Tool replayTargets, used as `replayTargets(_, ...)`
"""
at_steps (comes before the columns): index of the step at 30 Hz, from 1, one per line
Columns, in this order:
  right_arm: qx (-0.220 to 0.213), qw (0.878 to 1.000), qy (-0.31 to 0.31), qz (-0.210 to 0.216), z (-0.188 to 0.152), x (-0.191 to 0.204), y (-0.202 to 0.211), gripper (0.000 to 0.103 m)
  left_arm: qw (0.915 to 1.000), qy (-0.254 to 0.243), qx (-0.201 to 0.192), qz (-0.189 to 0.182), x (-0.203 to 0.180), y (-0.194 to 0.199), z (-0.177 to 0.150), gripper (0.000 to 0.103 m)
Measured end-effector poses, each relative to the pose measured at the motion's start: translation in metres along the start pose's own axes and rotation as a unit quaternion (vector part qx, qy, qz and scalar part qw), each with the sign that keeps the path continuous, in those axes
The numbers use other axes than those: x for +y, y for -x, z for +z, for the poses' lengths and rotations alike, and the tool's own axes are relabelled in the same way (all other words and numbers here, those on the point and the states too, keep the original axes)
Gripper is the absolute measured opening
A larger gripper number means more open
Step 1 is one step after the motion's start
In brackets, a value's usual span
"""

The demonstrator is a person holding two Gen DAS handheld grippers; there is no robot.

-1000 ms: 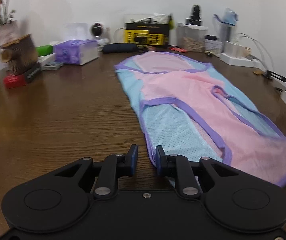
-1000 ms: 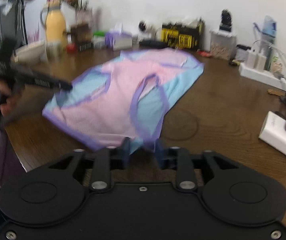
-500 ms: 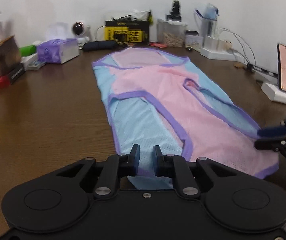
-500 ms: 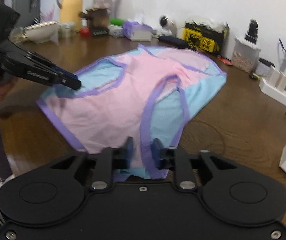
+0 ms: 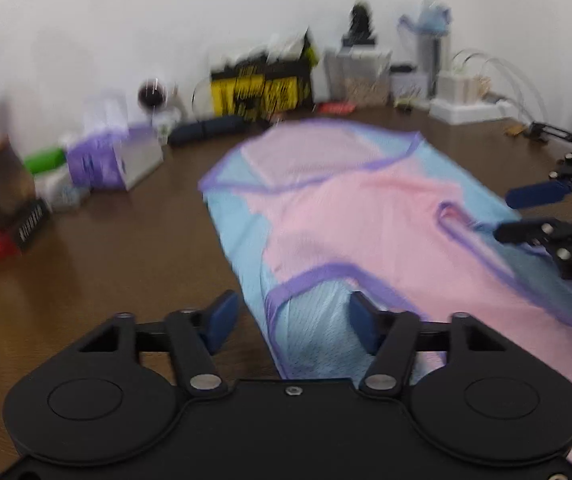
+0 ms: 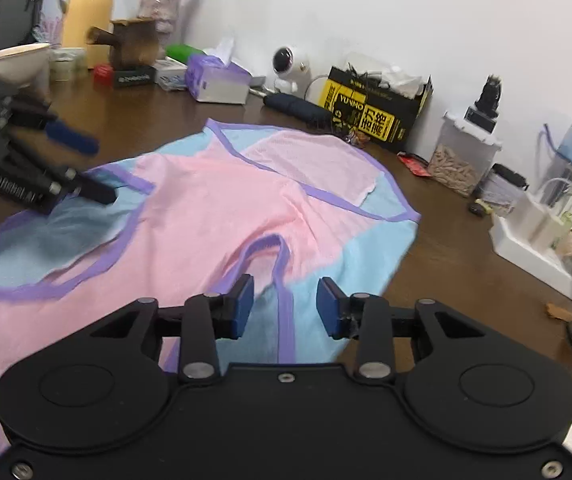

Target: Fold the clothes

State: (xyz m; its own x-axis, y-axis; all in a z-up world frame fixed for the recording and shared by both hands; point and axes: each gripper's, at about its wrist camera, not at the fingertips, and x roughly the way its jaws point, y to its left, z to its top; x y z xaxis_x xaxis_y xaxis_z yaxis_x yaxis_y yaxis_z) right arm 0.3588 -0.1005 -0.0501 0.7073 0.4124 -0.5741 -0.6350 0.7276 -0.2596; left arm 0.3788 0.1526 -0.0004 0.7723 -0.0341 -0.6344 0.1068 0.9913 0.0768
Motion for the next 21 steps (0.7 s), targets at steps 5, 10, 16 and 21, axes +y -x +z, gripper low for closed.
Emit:
replayTargets(5, 0.004, 0.999, -0.034, -0.015, -0.003, -0.007, -0.009, 0.006, 0.9999, 0.013, -0.007, 0.004, 0.014, -0.003, -0.006, 0.009)
replayTargets(10, 0.001, 0.997, -0.072, -0.035, -0.028, -0.031, 0.014, 0.006, 0.9997, 0.017, -0.016, 0.007, 0.016, -0.001, -0.014, 0.008)
replayTargets(16, -0.004, 0.994, -0.095, -0.058, -0.037, -0.046, 0.023, 0.028, 0.9992, 0.034, -0.014, 0.014, 0.017, 0.002, -0.010, 0.011)
replayTargets(21, -0.017, 0.995, -0.094, 0.004, -0.024, -0.035, 0.036, 0.053, 0.9990, 0.021, -0.009, 0.039, 0.014, 0.011, -0.008, 0.028)
